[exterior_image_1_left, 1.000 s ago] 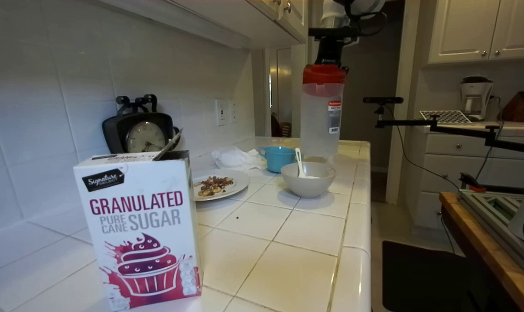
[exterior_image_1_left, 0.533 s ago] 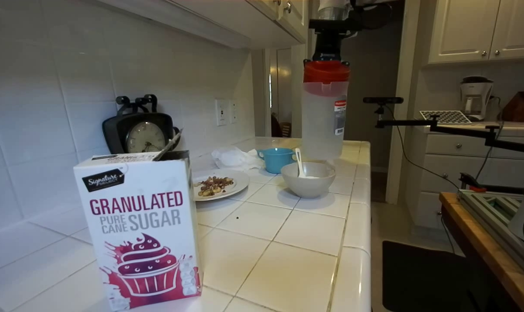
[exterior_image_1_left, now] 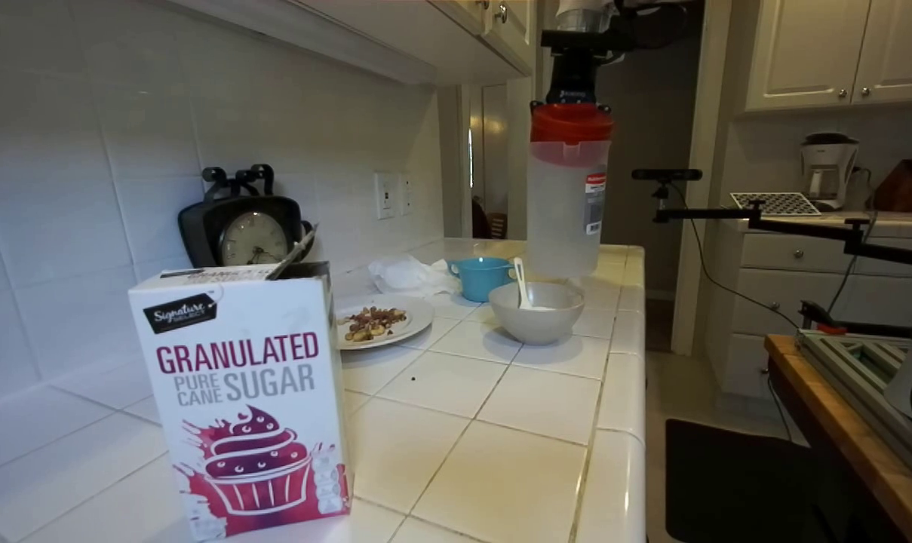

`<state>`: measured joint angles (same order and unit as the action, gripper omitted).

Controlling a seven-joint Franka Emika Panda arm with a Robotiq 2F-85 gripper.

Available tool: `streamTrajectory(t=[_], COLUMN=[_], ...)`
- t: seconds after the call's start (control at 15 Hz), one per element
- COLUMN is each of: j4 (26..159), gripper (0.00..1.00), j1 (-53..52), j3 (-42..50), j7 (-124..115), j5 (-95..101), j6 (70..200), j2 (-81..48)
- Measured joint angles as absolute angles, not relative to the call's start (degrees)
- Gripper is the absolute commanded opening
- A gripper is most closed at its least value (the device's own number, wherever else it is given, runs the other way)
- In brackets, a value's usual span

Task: Move the container to the left

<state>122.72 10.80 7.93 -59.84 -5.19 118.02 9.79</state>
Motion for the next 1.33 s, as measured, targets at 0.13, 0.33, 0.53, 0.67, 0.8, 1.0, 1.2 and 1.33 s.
streamTrajectory(t=[0.13,0.33,0.53,0.67,0.8,1.0,1.2,1.33], j4=[122.7,121.7,120.1,118.6,116.6,113.6,110.9,109.2], gripper=[0.09,0.09,0.09,0.09,0.09,0.09,0.09,0.09], j1=[10.8,10.8,10.6,9.9,8.5,5.9,3.9,3.5], j3=[7.9,7.9,7.6,6.5,4.7,1.8,-0.1,-0.3], j7=[-59.9,-59.9,-59.8,-59.8,-59.7,-59.5,-58.7,-57.6], j5=[-5.2,-5.2,-5.2,-5.2,-5.1,-4.8,-4.8,-4.9], j6=[118.2,119.4,120.2,120.9,121.1,121.1,121.1,121.1], j2=[9.7,9.6,9.5,9.4,9.2,8.5,6.7,5.2])
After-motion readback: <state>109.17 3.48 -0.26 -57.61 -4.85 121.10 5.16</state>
